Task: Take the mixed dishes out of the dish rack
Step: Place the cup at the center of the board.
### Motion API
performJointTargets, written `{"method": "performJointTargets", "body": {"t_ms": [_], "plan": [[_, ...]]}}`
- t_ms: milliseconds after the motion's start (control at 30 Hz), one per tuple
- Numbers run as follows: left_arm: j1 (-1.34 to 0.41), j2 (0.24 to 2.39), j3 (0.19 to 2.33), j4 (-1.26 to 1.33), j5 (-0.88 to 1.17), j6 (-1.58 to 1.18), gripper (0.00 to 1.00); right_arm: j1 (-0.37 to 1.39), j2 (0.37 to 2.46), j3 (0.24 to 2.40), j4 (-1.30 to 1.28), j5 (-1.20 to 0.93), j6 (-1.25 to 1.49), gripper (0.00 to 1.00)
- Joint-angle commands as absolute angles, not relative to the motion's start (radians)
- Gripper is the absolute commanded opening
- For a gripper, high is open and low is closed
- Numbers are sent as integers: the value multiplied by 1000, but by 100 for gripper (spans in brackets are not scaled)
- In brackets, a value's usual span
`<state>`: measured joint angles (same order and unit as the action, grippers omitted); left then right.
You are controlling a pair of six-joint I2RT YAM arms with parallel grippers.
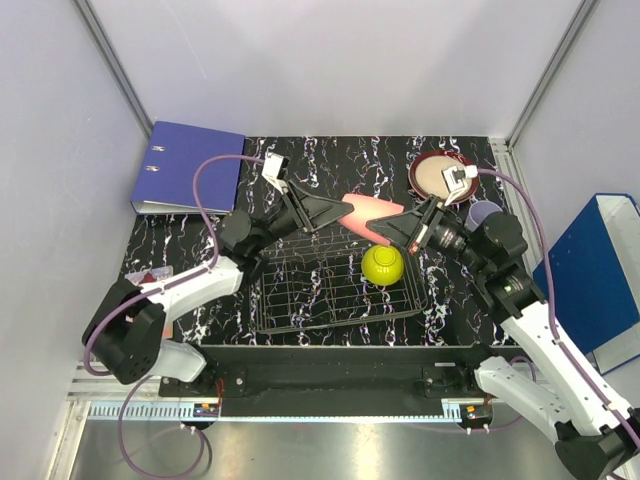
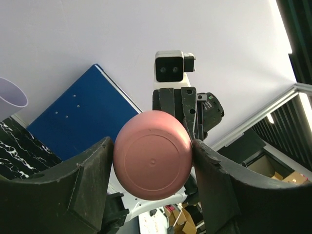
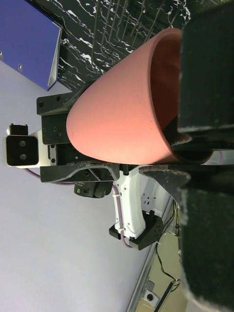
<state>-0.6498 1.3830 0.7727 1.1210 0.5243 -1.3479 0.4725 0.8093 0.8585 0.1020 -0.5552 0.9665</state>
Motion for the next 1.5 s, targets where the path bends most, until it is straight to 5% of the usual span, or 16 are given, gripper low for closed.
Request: {"method": "performJointTargets", "body": {"t_ms": [0, 67, 233, 400, 467, 767, 1467], "plan": [[-632, 1324, 801, 1155, 548, -1307, 63, 477, 750, 908, 8, -422, 879, 0], [-588, 1269, 793, 1085, 539, -1281, 99, 476, 700, 963, -138, -300, 816, 0], [-505, 1085, 872, 415, 357, -1011, 99, 477, 771, 1333, -670, 230, 632, 0], [-508, 1011, 940, 44, 246, -876, 99, 418, 1138, 1701, -1032, 636, 574, 0], [-506, 994, 928, 6, 235, -870, 99, 205, 1281, 1860, -1093, 513, 598, 0], [-506, 907, 839, -93, 232, -836, 99, -144, 1715, 2157, -1310, 106, 745, 0], [-506, 931, 756, -81, 264, -816, 99, -144, 1649, 1680, -1042, 146, 707, 0]]}}
